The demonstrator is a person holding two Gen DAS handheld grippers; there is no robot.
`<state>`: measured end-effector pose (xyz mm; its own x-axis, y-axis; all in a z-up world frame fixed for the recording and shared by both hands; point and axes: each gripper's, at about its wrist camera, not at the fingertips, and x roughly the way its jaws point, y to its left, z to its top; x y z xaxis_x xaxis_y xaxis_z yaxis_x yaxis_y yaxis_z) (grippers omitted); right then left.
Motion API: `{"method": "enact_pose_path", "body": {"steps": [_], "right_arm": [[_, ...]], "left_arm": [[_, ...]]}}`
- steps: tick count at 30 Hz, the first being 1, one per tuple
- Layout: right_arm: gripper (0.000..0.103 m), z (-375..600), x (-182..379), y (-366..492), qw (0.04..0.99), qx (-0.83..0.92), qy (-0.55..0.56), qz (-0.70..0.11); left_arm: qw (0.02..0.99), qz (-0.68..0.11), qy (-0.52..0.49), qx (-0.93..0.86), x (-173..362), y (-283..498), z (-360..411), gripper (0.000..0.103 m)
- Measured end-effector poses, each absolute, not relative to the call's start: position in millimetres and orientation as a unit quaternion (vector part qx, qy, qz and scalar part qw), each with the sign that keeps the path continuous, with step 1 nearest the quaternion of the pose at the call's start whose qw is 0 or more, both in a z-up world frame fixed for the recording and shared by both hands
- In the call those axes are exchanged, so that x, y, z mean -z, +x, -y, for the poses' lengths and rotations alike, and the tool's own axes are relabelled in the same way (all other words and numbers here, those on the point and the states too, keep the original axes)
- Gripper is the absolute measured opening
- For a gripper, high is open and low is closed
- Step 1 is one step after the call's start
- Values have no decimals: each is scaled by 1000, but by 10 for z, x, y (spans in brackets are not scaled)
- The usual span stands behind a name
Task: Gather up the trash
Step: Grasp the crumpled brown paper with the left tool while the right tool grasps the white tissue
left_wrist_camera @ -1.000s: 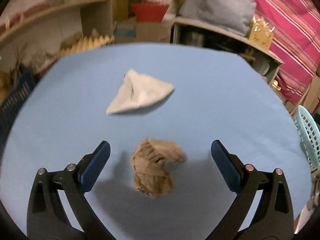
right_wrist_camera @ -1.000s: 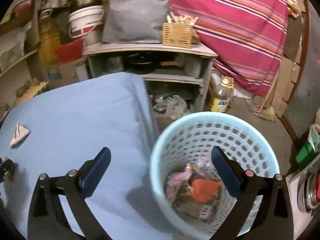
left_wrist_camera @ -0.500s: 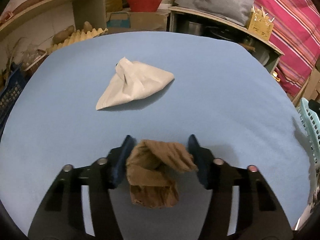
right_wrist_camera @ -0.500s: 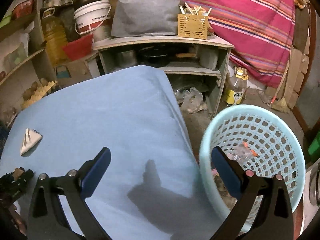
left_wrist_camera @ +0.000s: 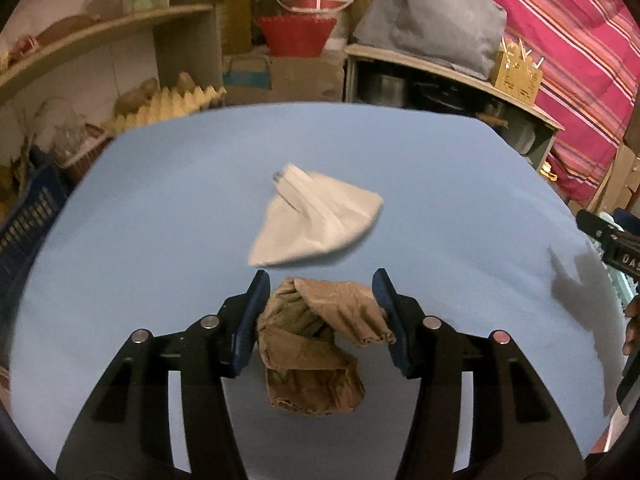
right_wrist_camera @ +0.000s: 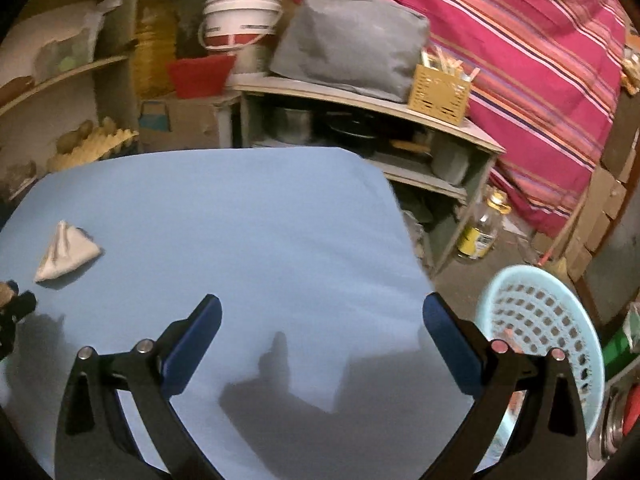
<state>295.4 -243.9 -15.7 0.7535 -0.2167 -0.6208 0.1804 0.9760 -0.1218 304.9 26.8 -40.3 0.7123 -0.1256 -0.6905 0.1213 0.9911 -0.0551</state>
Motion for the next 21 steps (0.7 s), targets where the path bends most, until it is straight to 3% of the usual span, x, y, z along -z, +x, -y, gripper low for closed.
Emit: {"method": "enact_pose_path", "body": {"steps": [7, 14, 21], "right_arm": [[98, 1985, 234, 3076, 938, 42, 18, -343], [98, 1282, 303, 3088, 940, 22, -50, -337], [99, 763, 334, 3340, 931, -20, -43, -361]], "left_arm": [[935, -351, -18, 44, 223, 3077, -697, 52], [938, -345, -37, 20, 74, 3238, -1164, 52], [942, -332, -42, -9, -60, 3281, -1455, 52]]}}
